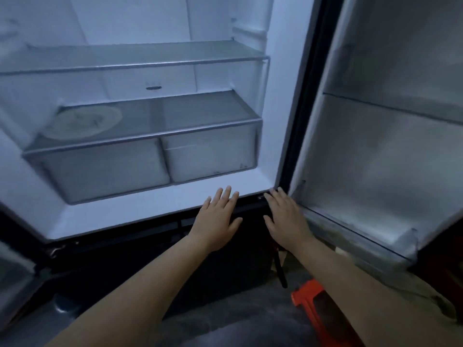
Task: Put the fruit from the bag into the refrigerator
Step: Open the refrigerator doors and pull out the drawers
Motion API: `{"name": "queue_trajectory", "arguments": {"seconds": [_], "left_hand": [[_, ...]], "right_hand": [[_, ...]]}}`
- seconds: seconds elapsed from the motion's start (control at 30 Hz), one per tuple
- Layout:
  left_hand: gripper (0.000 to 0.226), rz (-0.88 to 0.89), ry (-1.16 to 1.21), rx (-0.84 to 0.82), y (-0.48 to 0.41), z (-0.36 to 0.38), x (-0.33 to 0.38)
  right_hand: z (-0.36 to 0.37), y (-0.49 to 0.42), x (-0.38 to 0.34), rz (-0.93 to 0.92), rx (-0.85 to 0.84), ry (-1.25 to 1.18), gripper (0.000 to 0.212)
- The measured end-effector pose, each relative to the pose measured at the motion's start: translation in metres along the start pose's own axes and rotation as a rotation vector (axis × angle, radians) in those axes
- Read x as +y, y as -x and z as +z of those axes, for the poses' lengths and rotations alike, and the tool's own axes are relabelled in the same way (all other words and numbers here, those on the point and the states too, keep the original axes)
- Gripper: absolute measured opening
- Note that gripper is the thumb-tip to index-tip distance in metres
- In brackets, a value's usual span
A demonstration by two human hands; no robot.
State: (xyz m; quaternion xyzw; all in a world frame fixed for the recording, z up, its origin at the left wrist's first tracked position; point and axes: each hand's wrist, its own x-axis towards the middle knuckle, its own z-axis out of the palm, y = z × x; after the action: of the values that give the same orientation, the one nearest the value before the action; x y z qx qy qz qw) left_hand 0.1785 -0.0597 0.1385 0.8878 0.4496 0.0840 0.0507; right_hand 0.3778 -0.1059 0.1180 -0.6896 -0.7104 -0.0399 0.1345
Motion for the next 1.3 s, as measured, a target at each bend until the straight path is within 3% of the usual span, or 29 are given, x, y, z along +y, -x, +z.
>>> {"name": "queue_trajectory", "arguments": {"seconds": [0.33,0.5,0.63,0.93,1.07,1.2,1.3], "left_hand": [[0.068,-0.232,-0.071,0.054,0.024,-0.065,-0.205],[0.068,-0.322,-0.026,0.039,0.031,-0.074,-0.265],[0.069,-0.397,0.145,0.036,0.028,-0.071,-0.285],[0.067,-0.627,0.843,0.1,-0.012,-0.069,-0.285],[0.067,-0.802,1.484,0.186,-0.04,-0.066,-0.278],[0.067,-0.896,2.236,0.385,-0.073,-0.055,-0.281],[0.068,-0.863,2.452,0.536,-0.086,-0.048,-0.282]], "right_hand": [[0.032,-0.155,-0.184,-0.221,0.044,-0.087,0.06],[0.045,-0.205,-0.234,-0.251,0.021,-0.105,0.062],[0.05,-0.237,-0.252,-0.275,0.002,-0.106,0.063],[0.06,-0.29,-0.229,-0.264,-0.019,-0.023,0.068],[0.068,-0.3,-0.208,-0.395,0.051,-0.011,0.073],[0.069,-0.308,-0.194,-0.487,0.097,-0.076,0.073],[0.067,-0.314,-0.18,-0.554,0.089,-0.134,0.072]]}}
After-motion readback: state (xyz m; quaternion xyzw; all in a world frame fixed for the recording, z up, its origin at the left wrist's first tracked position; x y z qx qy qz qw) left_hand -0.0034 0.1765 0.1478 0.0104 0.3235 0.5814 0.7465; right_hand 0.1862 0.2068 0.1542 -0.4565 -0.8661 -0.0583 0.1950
